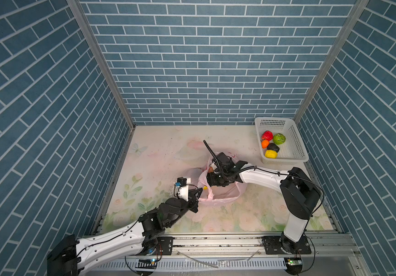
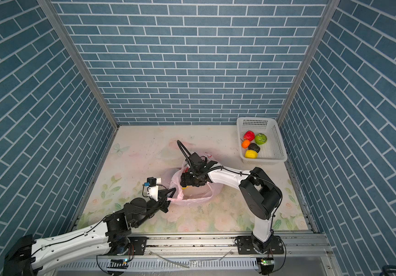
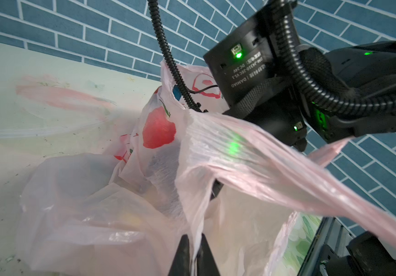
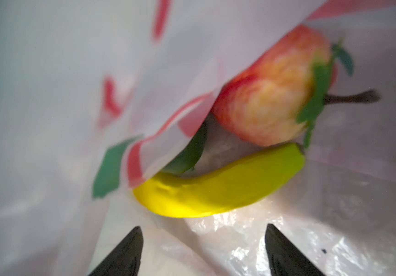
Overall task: Untie the knot of the plastic bag and take out the fruit
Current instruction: Pick up the fruit from the plastic bag.
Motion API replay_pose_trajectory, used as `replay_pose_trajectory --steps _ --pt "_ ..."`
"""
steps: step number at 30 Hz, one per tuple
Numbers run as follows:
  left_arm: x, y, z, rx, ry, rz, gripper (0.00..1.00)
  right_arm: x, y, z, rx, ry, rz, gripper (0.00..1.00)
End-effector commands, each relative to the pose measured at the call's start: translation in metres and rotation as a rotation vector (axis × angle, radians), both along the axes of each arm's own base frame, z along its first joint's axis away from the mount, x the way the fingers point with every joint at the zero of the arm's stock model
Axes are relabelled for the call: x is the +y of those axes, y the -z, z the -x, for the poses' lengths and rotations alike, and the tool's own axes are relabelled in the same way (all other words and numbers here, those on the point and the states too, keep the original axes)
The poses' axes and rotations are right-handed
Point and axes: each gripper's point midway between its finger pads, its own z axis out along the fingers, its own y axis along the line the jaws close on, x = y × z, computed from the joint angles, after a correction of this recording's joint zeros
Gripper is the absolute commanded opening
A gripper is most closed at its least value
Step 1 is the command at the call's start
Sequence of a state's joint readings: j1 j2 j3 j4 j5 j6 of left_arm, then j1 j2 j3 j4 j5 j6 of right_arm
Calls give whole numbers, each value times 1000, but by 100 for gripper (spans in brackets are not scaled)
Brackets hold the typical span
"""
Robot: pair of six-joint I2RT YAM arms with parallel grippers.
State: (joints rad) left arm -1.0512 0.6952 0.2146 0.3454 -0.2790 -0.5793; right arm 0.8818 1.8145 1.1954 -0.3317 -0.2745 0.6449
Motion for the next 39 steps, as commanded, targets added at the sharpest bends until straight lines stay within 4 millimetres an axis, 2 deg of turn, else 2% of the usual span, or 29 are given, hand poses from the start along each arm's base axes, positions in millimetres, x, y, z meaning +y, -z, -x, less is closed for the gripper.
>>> replay_pose_trajectory --steps 1,7,13,19,26,31,39 --pt "2 -30 -16 -55 -54 57 10 4 -6 25 38 -118 -15 80" --pt "-6 -41 -32 -54 -54 115 9 9 7 19 -9 -122 95 80" --pt "-5 -43 -34 -48 -56 128 9 15 0 -1 -40 -22 106 80" --pt "-2 -34 -31 -28 -48 121 8 6 -13 -37 -72 195 14 80" --pt "-8 -35 -28 -22 -12 121 8 -10 -25 -81 -180 412 -44 80" --pt "-14 -32 -25 -6 23 128 8 -9 -18 -102 -203 480 -50 79" --pt "-13 -29 -23 3 28 138 8 -2 2 -120 -225 521 -42 78"
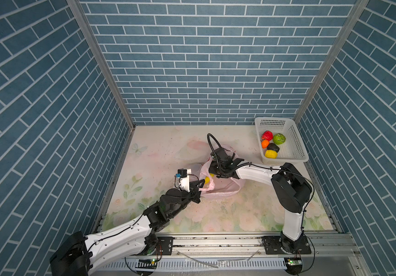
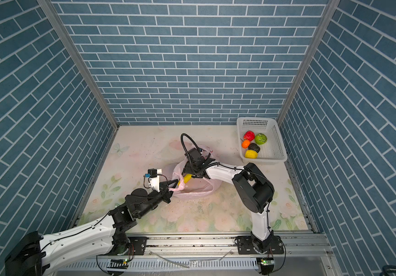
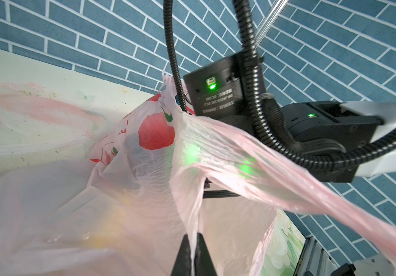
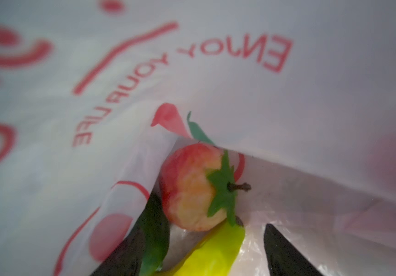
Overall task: Untie the knot of the plastic bag and take out the fruit
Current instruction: Pick up the fruit from the plastic bag.
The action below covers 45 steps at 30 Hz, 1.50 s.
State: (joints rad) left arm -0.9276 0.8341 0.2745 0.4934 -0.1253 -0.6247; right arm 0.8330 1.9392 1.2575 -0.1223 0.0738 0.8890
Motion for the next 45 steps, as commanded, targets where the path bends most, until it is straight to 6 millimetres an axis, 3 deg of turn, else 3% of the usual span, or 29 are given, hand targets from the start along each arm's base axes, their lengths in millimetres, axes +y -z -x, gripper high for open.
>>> replay_pose_trajectory --steps 1,10,17,19,25,32,37,45 --pt "0 -5 1 -9 9 31 8 8 -6 -22 -47 77 -53 78" --pt "-2 -6 6 5 34 44 7 20 -2 -51 -144 113 -80 77" --pt "5 -1 8 10 22 15 7 13 7 -54 -151 136 -61 45" --pt "9 2 6 7 1 1 7 9 3 -49 -154 131 -68 40" --pt "22 -4 -1 -40 -72 -41 7 0 -24 -16 -135 54 -114 37" --pt "13 -3 -9 -56 -73 -37 7 -1 -44 39 -78 -102 -105 36" --pt "7 -8 -15 -77 -80 -20 7 -4 -61 66 -66 -176 -61 36" --pt "18 -22 -21 -128 -144 -17 7 -34 -71 101 -34 -232 77 36"
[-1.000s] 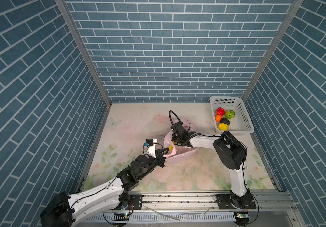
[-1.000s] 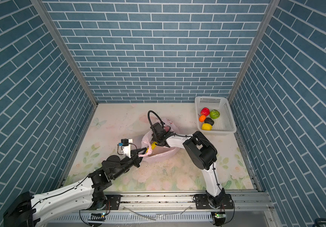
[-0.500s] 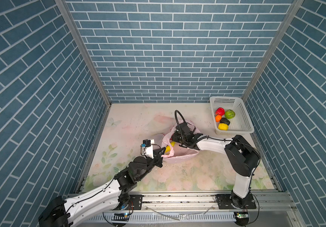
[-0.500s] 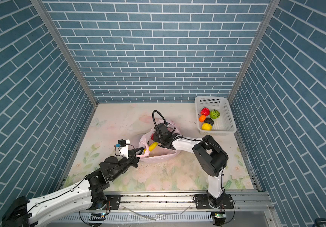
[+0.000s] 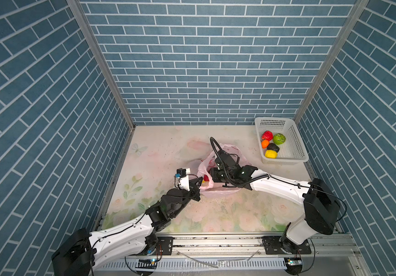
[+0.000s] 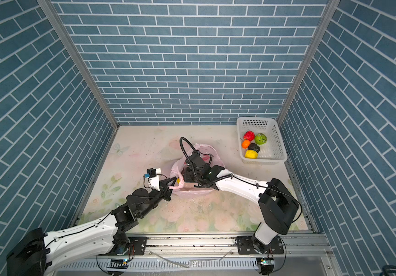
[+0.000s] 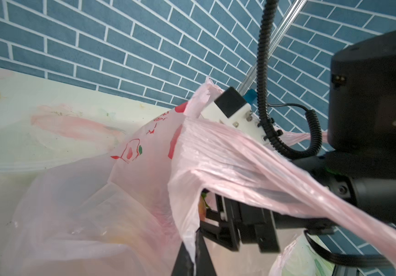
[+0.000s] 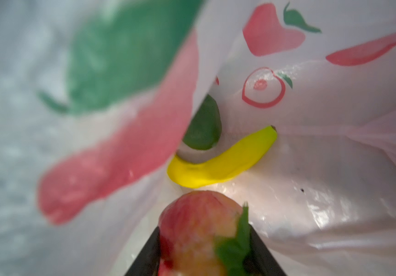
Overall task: Untie the knot of the plastic bag and take out the fruit
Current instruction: Pick up the fruit from the plastic bag.
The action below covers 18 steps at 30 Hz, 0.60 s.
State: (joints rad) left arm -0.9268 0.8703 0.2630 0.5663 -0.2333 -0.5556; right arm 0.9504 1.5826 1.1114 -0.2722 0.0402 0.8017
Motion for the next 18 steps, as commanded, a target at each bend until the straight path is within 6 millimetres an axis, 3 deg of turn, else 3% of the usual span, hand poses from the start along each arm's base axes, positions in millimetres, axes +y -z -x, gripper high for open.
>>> replay_pose_trajectory --steps 1,6,18 --pt "6 -22 -6 -65 -42 20 7 -27 4 18 7 -31 115 36" --pt "2 -22 -7 -62 -28 9 7 -31 -23 21 -57 -79 130 36" --pt "-6 -24 -7 -55 3 -16 7 -33 -107 3 -184 -69 44 36"
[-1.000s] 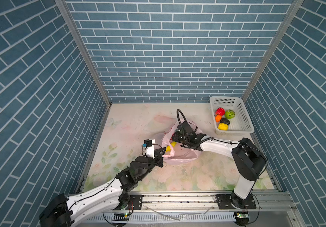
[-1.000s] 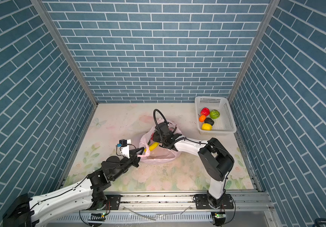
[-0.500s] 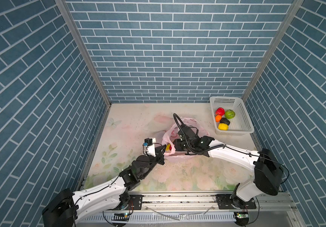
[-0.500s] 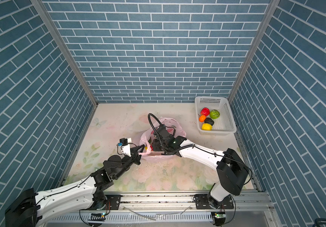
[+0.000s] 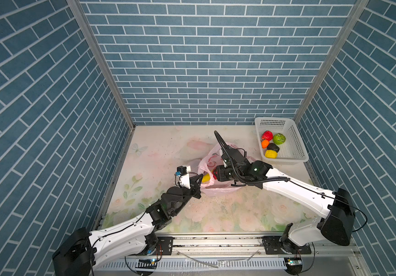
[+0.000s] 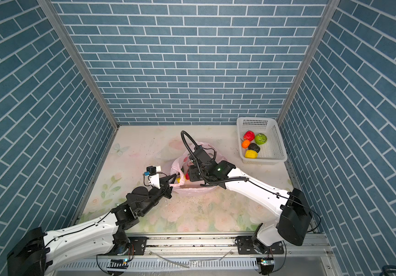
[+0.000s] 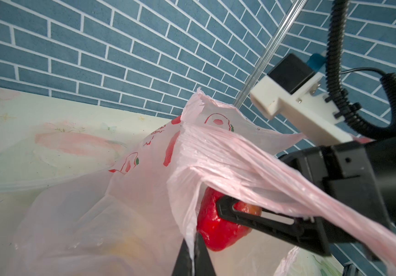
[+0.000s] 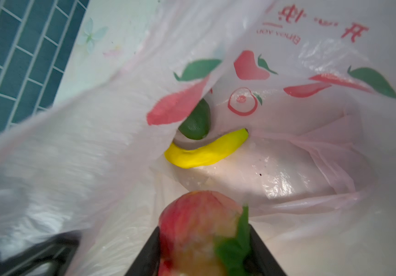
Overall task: Untie the knot of the plastic bag and take out the fruit
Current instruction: Pick up the fruit from the plastic bag, then place the fruit in the basket.
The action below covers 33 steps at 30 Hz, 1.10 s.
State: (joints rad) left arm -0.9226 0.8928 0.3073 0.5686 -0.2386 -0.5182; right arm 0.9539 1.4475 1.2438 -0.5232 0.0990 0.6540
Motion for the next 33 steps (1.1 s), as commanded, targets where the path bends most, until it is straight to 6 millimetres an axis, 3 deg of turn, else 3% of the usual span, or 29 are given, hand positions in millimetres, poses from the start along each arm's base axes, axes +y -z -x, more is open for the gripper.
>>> replay_pose_trajectory --steps 1,9,13,17,24,33 --pt "-2 -10 -1 -19 11 -6 7 -9 -44 -8 -69 6 -45 36" --pt "-6 -4 3 1 47 -26 7 -35 -95 -38 -149 79 -138 35" --pt "-7 -1 6 11 61 -34 6 -56 -109 -57 -193 128 -128 36" --pt "-1 0 9 13 57 -46 6 -91 -112 -80 -208 215 -105 36" --pt "8 -2 16 14 70 -78 5 -164 -91 -120 -182 372 -71 35" --pt "13 0 11 43 124 -62 4 -266 -21 -175 -120 581 14 35"
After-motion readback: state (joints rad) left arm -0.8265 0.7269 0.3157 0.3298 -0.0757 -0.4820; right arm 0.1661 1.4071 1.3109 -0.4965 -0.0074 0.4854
